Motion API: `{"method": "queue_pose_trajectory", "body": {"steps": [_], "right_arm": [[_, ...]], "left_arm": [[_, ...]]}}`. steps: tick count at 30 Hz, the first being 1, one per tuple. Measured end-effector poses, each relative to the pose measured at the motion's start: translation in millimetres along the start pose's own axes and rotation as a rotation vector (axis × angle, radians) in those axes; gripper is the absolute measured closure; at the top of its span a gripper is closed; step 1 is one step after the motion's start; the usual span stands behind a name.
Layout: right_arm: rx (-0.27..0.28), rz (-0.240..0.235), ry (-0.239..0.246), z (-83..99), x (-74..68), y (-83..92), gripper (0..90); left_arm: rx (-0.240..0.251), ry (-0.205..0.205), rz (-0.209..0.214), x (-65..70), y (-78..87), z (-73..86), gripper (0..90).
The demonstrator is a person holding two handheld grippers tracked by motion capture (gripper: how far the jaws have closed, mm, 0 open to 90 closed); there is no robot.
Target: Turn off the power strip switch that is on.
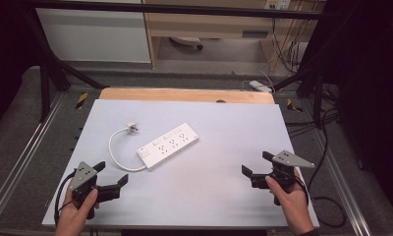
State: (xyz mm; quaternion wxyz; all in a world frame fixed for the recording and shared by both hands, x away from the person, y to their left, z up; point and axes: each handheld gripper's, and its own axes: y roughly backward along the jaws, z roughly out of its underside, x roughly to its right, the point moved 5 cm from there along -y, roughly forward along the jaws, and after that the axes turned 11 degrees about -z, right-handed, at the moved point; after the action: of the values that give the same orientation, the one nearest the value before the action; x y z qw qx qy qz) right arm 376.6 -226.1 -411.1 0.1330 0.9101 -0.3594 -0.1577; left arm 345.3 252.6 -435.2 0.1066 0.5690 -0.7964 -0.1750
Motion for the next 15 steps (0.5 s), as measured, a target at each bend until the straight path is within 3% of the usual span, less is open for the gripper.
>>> {"method": "queue_pose_trajectory", "body": {"steps": [15], "right_arm": [[0.008, -0.006, 0.015, -16.9, -3.3, -1.5, 2.2]], "left_arm": [[-0.002, -0.007, 0.005, 0.5, -0.1, 0.2, 5.6]]}}
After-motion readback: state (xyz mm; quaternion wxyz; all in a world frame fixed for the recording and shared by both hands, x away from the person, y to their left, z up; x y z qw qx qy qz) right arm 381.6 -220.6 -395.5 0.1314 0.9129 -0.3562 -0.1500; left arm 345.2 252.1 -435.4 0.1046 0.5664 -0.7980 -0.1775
